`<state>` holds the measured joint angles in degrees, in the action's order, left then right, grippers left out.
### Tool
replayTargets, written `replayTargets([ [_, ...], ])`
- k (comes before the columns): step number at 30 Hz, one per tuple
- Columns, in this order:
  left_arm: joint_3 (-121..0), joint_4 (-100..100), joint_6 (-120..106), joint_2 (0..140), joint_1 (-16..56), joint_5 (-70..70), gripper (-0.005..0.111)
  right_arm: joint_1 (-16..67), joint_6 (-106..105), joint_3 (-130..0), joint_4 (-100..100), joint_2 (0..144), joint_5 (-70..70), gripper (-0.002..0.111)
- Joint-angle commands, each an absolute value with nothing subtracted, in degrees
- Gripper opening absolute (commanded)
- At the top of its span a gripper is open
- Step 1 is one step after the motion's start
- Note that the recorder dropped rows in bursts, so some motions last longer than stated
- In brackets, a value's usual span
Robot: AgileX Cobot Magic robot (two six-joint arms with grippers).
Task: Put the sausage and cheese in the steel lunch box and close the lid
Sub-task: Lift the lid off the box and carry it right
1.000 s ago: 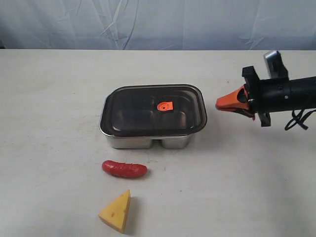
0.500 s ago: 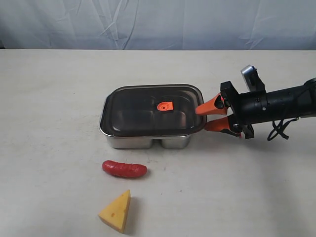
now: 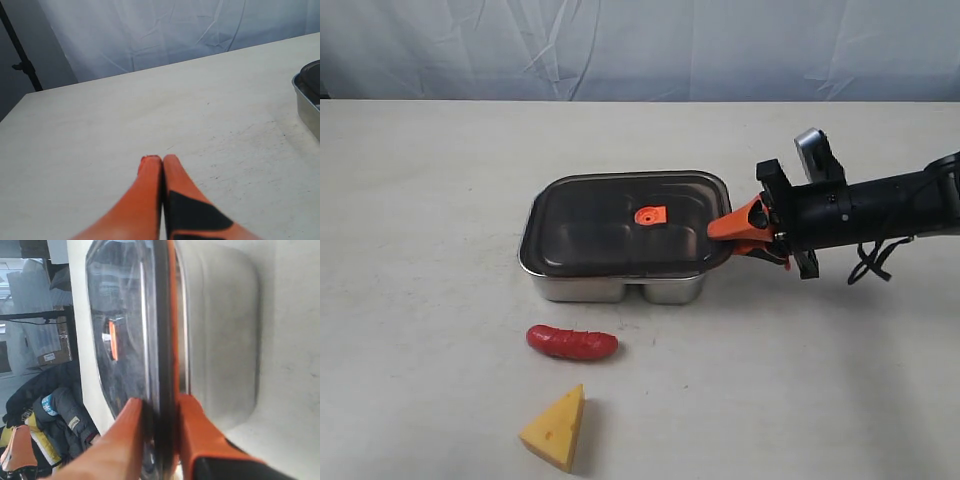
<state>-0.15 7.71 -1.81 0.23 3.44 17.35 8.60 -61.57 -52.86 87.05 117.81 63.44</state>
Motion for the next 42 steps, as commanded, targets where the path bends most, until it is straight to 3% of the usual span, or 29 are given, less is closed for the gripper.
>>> replayTargets([
  [1,0.0,7.73,-1.69,0.0,3.85,16.83,0.0,8.69,-61.9,-52.81,86.47,114.19,65.93,-0.001],
  [25,0.0,7.73,-1.69,0.0,3.85,16.67,0.0,8.69,-61.5,-52.81,82.49,82.64,69.68,-0.001],
  [29,0.0,7.73,-1.69,0.0,3.85,16.67,0.0,8.69,-58.14,-52.81,67.56,72.08,59.36,-0.001],
  [35,0.0,7.73,-1.69,0.0,3.85,16.67,0.0,8.78,-37.8,-52.81,29.93,59.66,43.43,-0.001],
  [38,0.0,7.73,-1.69,0.0,3.85,16.67,0.0,10.67,-29.54,-52.81,12.25,56.55,42.19,-0.001],
  [42,0.0,7.73,-1.69,0.0,3.85,16.67,0.0,19.58,-26.57,-52.67,-8.05,55.74,51.58,-0.001],
])
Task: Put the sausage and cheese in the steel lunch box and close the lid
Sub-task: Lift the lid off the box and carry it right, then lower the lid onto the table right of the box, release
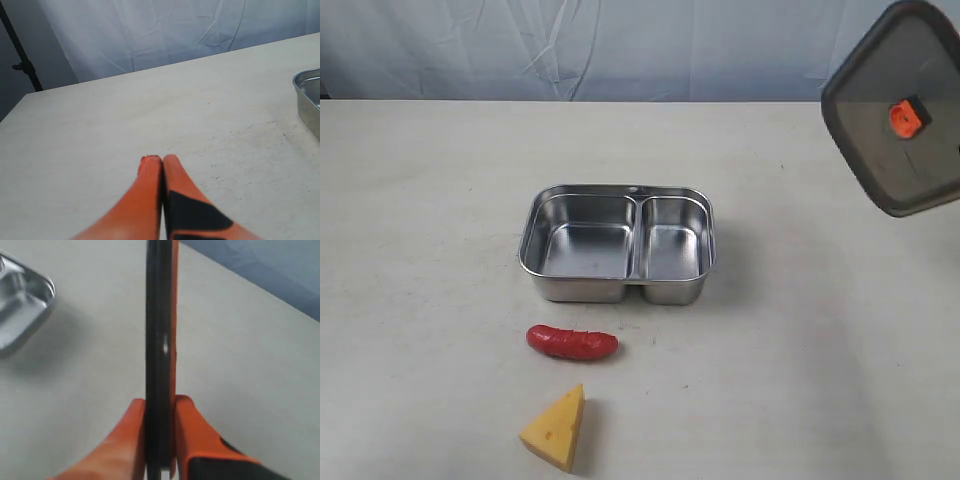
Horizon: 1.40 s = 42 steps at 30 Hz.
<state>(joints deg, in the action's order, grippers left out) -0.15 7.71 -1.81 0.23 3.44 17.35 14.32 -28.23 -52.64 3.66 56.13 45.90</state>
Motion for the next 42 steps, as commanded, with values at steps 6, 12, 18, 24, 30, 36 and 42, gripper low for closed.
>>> replayTargets([
  [6,0.0,7.73,-1.69,0.0,3.85,16.67,0.0,29.62,-26.57,-39.5,-13.51,55.74,53.37,-0.001],
  [12,0.0,7.73,-1.69,0.0,3.85,16.67,0.0,37.72,-26.57,-30.84,-4.34,55.74,46.82,-0.001],
  [18,0.0,7.73,-1.69,0.0,3.85,16.67,0.0,39.12,-25.32,-30.72,2.84,55.74,46.93,0.001],
  [24,0.0,7.73,-1.69,0.0,3.85,16.67,0.0,39.12,-24.23,-30.64,6.11,55.74,47.32,0.04],
  [30,0.0,7.73,-1.69,0.0,3.85,16.67,0.0,39.12,-22.15,-30.77,13.87,55.74,48.41,0.058],
  [36,0.0,7.73,-1.69,0.0,3.85,16.77,0.0,40.2,-26.29,-32.83,29.84,55.97,48.31,0.055],
  [42,0.0,7.73,-1.69,0.0,3.85,16.77,0.0,47.48,-27.42,-36.4,31.28,62.41,42.62,0.05],
])
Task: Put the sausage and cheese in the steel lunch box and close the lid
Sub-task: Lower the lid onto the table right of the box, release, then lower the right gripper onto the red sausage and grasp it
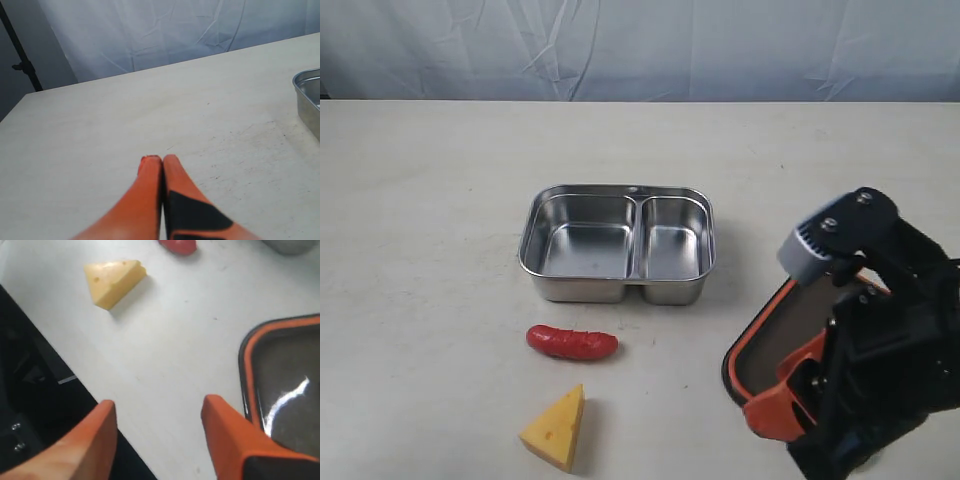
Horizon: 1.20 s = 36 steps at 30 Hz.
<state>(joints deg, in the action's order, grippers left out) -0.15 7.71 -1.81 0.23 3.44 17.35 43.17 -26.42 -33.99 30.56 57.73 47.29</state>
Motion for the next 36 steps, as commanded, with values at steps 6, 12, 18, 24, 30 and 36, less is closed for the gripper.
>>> replayTargets([
  [6,0.0,7.73,-1.69,0.0,3.85,16.77,0.0,55.24,-27.42,-43.62,28.81,75.26,35.33,0.05],
  [12,0.0,7.73,-1.69,0.0,3.85,16.77,0.0,61.41,-27.31,-53.81,23.54,88.88,33.53,0.05],
  [18,0.0,7.73,-1.69,0.0,3.85,16.77,0.0,63.41,-27.22,-61.46,21.74,99.61,33.83,0.05],
  [24,0.0,7.73,-1.69,0.0,3.85,16.77,0.0,63.41,-26.05,-65.15,19.44,106.35,33.72,0.05],
  [30,0.0,7.73,-1.69,0.0,3.85,16.77,0.0,63.41,-21.56,-67.22,14.89,109.84,33.46,0.05],
  [36,0.0,7.73,-1.69,0.0,3.85,16.77,0.0,63.41,-19.49,-67.22,13.32,111.1,29.58,0.05],
])
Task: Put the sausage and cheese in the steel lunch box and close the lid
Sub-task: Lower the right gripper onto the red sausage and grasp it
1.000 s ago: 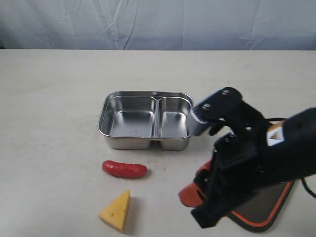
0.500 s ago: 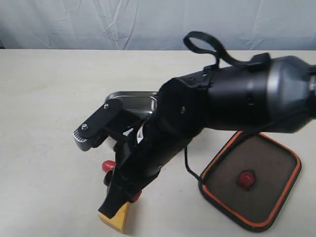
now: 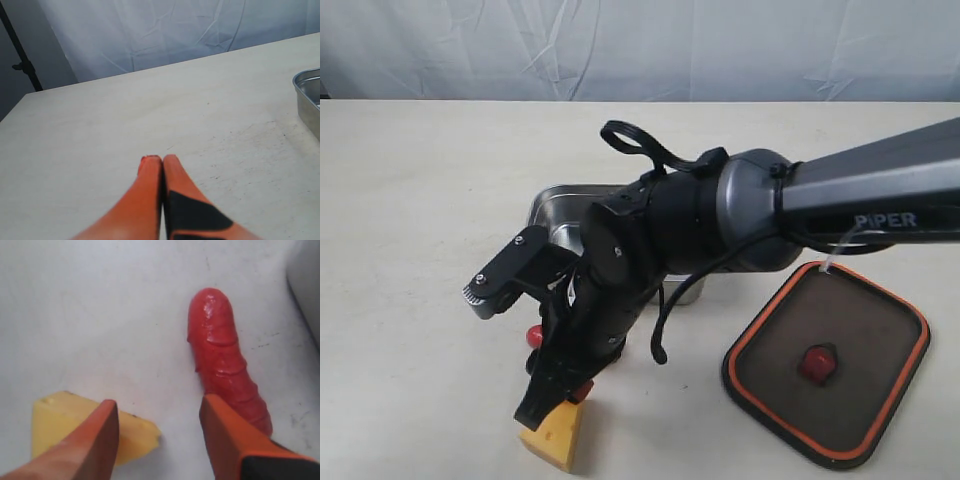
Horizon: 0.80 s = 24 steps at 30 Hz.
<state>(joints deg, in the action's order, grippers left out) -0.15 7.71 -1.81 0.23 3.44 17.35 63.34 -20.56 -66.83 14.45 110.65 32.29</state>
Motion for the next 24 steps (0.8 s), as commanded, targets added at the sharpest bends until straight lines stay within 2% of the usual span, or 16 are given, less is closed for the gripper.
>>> replayTargets([
  [1,0.0,7.73,-1.69,0.0,3.85,16.77,0.0,63.41,-19.49,-67.22,13.32,111.42,28.75,0.05],
  [9,0.0,7.73,-1.69,0.0,3.85,16.77,0.0,63.41,-19.37,-67.22,13.05,114.09,27.5,0.05],
  [11,0.0,7.73,-1.69,0.0,3.85,16.77,0.0,63.41,-19.37,-67.22,12.79,114.63,27.5,0.047],
  [13,0.0,7.73,-1.69,0.0,3.85,16.77,0.0,63.41,-19.37,-67.22,11.85,114.56,27.5,0.036],
  [17,0.0,7.73,-1.69,0.0,3.85,16.77,0.0,63.41,-19.37,-67.22,11.85,114.56,27.5,0.001],
  [22,0.0,7.73,-1.69,0.0,3.85,16.77,0.0,63.41,-19.26,-67.22,11.76,114.56,28.07,0.004],
  [24,0.0,7.73,-1.69,0.0,3.85,16.77,0.0,63.41,-19.26,-67.22,11.88,114.56,28.19,0.009],
])
